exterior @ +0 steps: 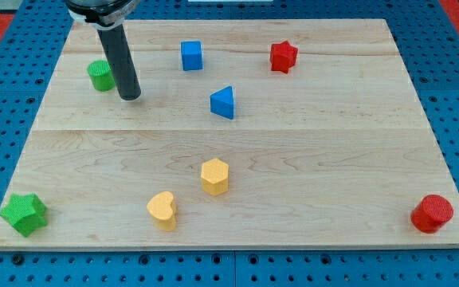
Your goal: Move blue triangle to red star
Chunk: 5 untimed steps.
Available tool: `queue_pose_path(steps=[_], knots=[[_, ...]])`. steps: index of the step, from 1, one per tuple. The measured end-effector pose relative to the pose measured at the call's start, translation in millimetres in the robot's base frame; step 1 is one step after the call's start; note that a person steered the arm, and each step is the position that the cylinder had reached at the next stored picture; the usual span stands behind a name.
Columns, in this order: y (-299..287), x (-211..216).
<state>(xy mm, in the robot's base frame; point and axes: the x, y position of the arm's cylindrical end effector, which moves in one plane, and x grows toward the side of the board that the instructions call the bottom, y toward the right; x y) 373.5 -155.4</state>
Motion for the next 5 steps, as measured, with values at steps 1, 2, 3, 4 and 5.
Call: queue_pose_path(steps=[1, 2, 3, 4, 5], knots=[[0.0, 1.1], [0.8, 1.1], [1.3, 1.3], [1.3, 1.5], [29.4, 1.4]])
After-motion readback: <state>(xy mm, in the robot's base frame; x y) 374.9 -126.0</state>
